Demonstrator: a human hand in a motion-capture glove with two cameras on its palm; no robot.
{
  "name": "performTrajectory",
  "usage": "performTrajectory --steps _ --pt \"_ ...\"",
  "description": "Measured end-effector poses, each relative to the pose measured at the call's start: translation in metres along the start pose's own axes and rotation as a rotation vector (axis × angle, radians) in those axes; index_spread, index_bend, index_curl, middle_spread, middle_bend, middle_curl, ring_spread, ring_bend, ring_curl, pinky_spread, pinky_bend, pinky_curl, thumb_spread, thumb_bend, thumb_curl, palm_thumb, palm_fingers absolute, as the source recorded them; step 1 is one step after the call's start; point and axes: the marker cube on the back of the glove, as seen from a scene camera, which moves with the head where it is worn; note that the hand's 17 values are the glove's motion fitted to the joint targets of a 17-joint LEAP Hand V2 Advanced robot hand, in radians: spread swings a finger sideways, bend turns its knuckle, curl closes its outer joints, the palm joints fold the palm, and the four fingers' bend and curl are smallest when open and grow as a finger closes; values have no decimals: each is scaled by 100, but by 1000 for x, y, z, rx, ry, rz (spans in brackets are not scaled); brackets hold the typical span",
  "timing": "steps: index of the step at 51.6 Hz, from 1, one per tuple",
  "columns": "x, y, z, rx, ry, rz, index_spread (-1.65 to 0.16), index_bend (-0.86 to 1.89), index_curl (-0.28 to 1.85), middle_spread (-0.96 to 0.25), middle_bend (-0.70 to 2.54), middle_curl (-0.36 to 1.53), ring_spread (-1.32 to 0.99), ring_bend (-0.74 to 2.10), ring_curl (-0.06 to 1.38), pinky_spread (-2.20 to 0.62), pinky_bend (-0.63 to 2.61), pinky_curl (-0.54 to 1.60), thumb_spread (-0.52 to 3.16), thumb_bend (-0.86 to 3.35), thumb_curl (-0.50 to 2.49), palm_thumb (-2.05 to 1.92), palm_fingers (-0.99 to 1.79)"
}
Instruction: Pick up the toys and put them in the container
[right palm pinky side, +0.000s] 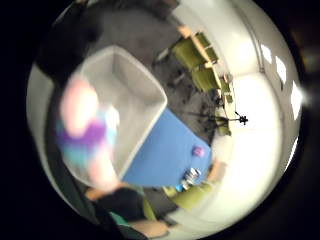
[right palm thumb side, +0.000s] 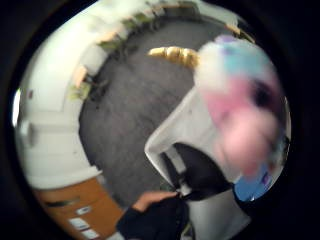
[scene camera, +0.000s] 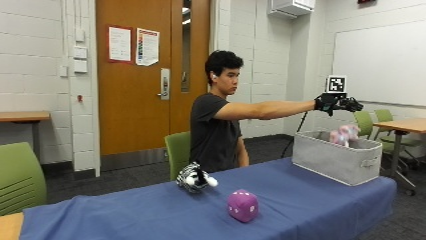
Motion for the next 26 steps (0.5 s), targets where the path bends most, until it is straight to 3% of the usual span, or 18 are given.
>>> performTrajectory --steps 2,3,11,16,21,26 --pt "3 1 1 10 -18 -19 -28 8 78 -25 66 60 -36 115 58 -37 109 61 73 7 89 13 -16" --pt "6 3 1 19 -14 -28 -28 6 73 -20 58 56 -31 97 52 -33 109 59 75 -1 85 4 -38" --pt "31 19 -8 63 17 31 -25 4 48 -9 38 45 -21 62 32 -17 99 45 89 -9 66 -9 -31" --pt "42 37 -13 93 -8 52 -25 7 42 -8 33 43 -19 56 29 -12 93 42 93 -10 57 -10 -22" --pt "-15 60 -22 68 -56 56 -24 8 38 -9 31 42 -19 55 28 -10 88 40 95 -10 50 -12 -16" --pt "20 87 -26 48 5 104 -24 8 34 -9 30 42 -20 53 28 -9 86 38 96 -10 43 -12 -13"
